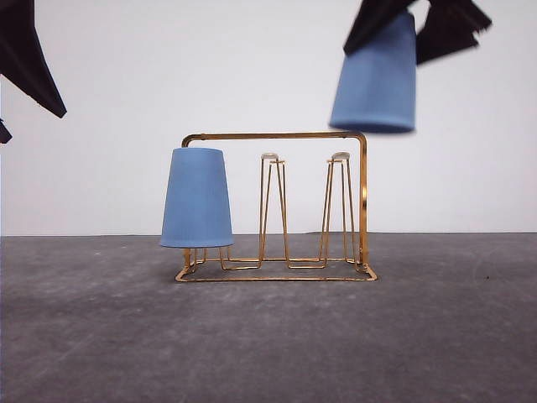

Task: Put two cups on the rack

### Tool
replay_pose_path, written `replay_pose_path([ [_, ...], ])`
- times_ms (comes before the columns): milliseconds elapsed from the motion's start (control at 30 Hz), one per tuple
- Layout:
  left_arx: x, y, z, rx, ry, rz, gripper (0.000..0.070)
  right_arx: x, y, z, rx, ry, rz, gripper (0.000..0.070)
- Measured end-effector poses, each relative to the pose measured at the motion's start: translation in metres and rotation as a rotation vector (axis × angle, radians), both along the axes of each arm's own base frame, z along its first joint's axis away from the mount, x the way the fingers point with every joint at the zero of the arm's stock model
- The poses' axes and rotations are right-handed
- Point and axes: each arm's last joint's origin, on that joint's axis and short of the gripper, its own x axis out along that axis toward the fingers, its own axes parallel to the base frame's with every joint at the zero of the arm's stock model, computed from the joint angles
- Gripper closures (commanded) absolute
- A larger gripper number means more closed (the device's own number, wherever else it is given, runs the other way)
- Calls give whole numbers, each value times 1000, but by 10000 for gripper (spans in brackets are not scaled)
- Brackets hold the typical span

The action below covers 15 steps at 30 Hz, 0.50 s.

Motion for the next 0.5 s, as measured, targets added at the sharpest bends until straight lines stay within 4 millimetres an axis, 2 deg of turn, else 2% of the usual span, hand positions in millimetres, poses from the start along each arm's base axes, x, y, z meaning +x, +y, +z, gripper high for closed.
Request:
replay_pose_path([
  [133,0,0,0,0,0,0,348,6,2,10,20,-118,-20,366],
  [233,0,0,0,0,0,0,348,13,4,8,26,-142,-20,366],
  [333,0,0,0,0,0,0,348,26,10,-7,3,-97,-14,366],
  [500,0,0,0,0,0,0,348,54,21,-48,-53,30,-8,365],
])
